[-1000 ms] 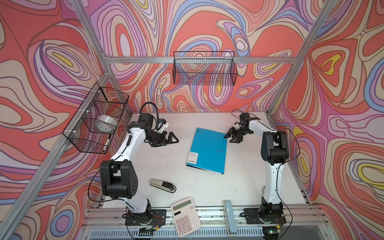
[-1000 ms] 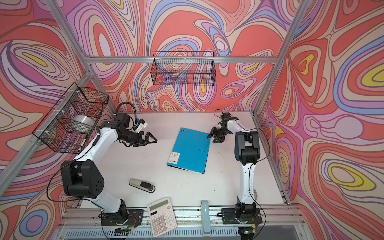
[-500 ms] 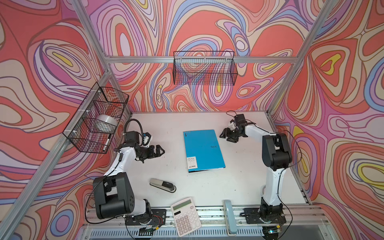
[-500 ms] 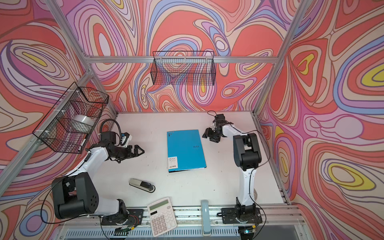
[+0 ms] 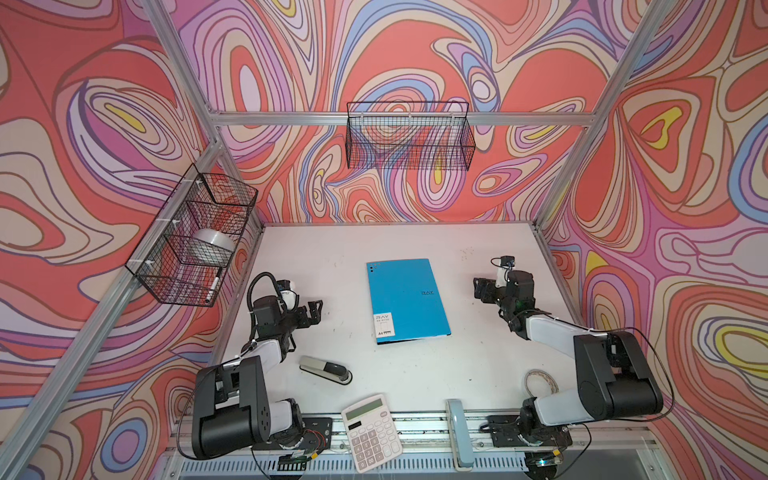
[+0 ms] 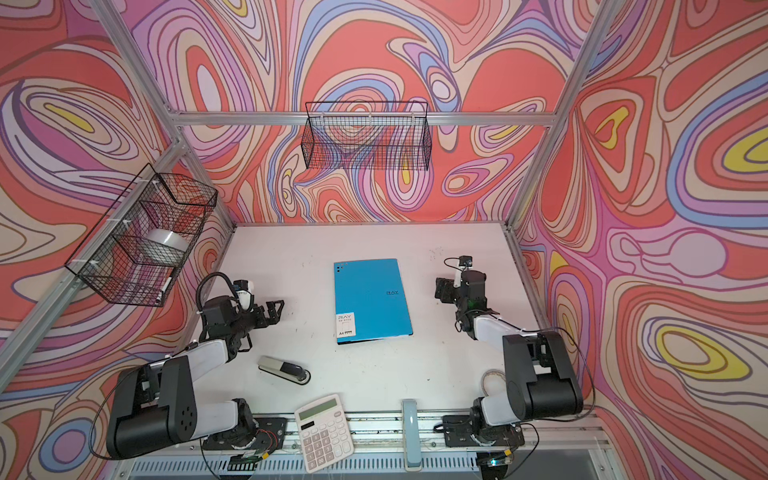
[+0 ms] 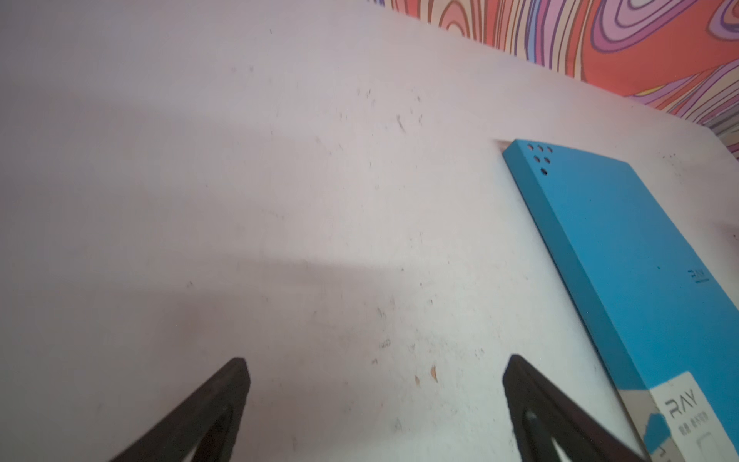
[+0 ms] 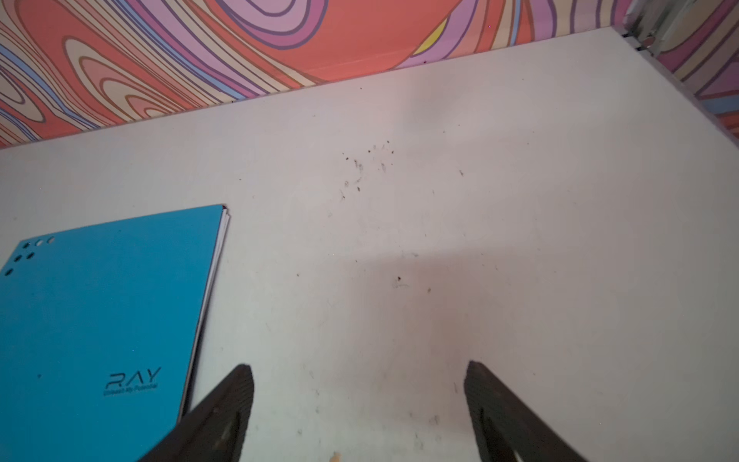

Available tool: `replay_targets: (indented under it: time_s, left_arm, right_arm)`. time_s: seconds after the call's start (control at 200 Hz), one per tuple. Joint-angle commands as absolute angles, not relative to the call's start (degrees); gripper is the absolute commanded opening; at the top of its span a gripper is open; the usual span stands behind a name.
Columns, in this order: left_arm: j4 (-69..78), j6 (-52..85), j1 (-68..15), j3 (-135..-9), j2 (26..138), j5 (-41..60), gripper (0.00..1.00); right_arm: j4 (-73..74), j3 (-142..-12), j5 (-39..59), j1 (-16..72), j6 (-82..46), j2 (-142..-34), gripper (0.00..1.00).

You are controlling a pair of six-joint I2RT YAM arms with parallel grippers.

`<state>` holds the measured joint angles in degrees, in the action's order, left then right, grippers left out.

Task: Put the files into the folder

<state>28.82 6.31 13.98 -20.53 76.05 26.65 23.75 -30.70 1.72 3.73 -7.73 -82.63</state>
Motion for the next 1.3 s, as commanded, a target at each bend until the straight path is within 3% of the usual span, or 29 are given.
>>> replay_targets:
  time_s: [0.0,0.085,0.185,0.29,0.386,0.496,0.576,0.671,0.836,0.886,1.297]
  left_arm:
    - [46.6,9.1,14.4,-19.0,78.6,24.7,1.0]
    - [49.5,9.5,14.4,-18.4,80.1,23.5,1.0]
    - [64.0,10.8,14.3,-15.4,86.3,27.1,1.0]
    - [58.5,6.9,11.9,-15.4,83.4,24.5,1.0]
    - [66.9,6.3,10.4,-13.0,85.9,23.3,1.0]
    - [67.3,3.8,8.4,-11.5,86.1,19.9,1.0]
    - [78.1,5.5,8.3,-10.8,92.5,20.3,1.0]
    - [61.5,4.2,8.0,-15.0,86.9,17.4,1.0]
    - [55.6,2.8,6.3,-18.7,87.8,16.4,1.0]
    - [56.1,2.2,5.8,-19.1,88.6,17.5,1.0]
    - [54.5,0.8,5.7,-19.7,88.4,19.7,1.0]
  right_arm:
    - [39.9,-25.2,-2.7,3.0,-2.9,-80.6,0.87]
    - [49.5,-20.8,-3.1,2.7,-0.7,-82.3,0.87]
    - [60.0,-19.2,-3.4,2.2,0.5,-87.4,0.87]
    - [67.5,-18.1,-1.4,0.9,-0.4,-93.7,0.87]
    - [79.5,-15.4,-1.3,-0.2,-1.8,-100.4,0.88]
    - [77.5,-15.8,2.9,-2.8,-3.8,-99.8,0.89]
    - [72.7,-17.4,4.6,-3.6,-4.0,-98.6,0.89]
    - [69.7,-18.8,3.8,-3.9,-4.6,-98.5,0.89]
    - [58.1,-25.1,3.8,-4.0,-4.3,-98.4,0.93]
    - [58.4,-24.9,3.8,-4.0,-4.4,-98.4,0.99]
    - [58.3,-25.0,3.5,-4.0,-4.3,-98.3,0.99]
